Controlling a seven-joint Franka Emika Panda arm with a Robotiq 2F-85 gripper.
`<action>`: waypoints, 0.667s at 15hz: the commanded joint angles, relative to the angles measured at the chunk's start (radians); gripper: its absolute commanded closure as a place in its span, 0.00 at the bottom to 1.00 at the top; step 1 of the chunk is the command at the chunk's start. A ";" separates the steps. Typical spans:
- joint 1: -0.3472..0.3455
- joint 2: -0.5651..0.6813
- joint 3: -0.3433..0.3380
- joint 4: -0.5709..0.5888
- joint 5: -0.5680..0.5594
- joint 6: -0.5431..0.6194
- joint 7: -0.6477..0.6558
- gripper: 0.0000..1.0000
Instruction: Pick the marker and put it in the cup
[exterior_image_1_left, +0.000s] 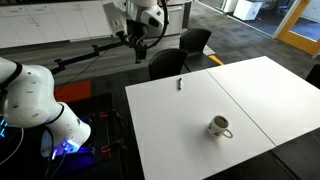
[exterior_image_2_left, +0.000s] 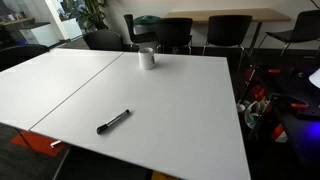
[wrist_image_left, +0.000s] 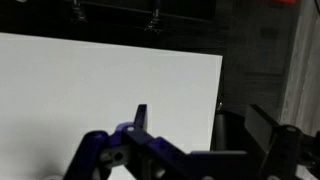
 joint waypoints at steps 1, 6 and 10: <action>-0.036 0.003 0.030 0.003 0.011 -0.005 -0.012 0.00; -0.036 0.003 0.030 0.003 0.011 -0.005 -0.012 0.00; -0.037 0.009 0.039 0.001 0.015 0.030 -0.023 0.00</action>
